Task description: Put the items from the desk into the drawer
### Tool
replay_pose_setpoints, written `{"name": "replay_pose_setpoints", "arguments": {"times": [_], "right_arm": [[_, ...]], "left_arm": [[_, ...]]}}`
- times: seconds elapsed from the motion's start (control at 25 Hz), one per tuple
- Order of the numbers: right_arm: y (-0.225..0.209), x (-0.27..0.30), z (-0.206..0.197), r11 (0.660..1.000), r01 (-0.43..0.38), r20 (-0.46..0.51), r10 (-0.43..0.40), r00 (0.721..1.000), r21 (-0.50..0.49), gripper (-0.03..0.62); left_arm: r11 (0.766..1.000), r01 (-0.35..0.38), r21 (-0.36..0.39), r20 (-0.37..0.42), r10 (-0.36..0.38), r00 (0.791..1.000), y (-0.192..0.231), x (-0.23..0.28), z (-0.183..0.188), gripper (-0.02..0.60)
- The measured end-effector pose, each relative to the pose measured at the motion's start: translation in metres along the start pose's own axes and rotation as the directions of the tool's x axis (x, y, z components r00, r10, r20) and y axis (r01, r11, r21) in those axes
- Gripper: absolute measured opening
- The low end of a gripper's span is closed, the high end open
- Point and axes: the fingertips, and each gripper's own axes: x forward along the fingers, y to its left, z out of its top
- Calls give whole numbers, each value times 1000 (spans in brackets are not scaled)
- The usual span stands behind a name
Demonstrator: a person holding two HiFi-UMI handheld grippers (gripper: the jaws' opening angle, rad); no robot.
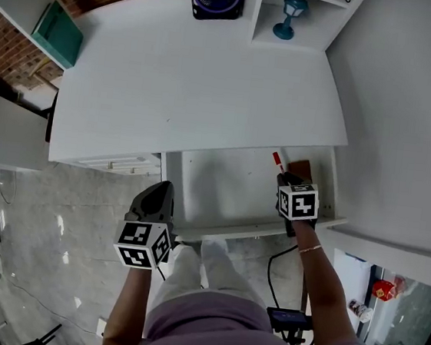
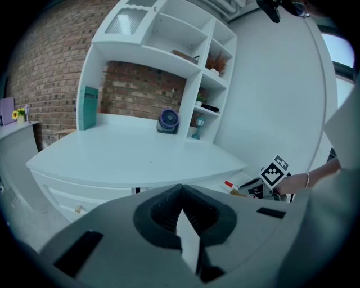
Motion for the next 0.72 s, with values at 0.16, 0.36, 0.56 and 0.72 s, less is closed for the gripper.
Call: {"name": "replay_pose_setpoints", "arguments": {"times": [0.16, 0.36, 0.56, 0.72], "right_arm": [[-2, 10, -3, 1000, -3, -20, 3, 1000, -10, 71], [-3, 25, -8, 1000, -7, -62, 6, 998, -26, 71], [1, 39, -15, 998, -8, -105, 1, 994, -66, 72], [3, 46, -19, 996, -7, -119, -3, 993, -87, 71]], "left_arm": [[1000, -5, 1, -1, 5, 1000, -1, 5, 1, 0], [1000, -9, -2, -6, 9, 1000, -4, 11, 2, 0], [1000, -24, -12, -7, 23, 1000, -2, 12, 1, 0], [999, -36, -16, -7, 36, 999, 2, 10, 0, 0]]}}
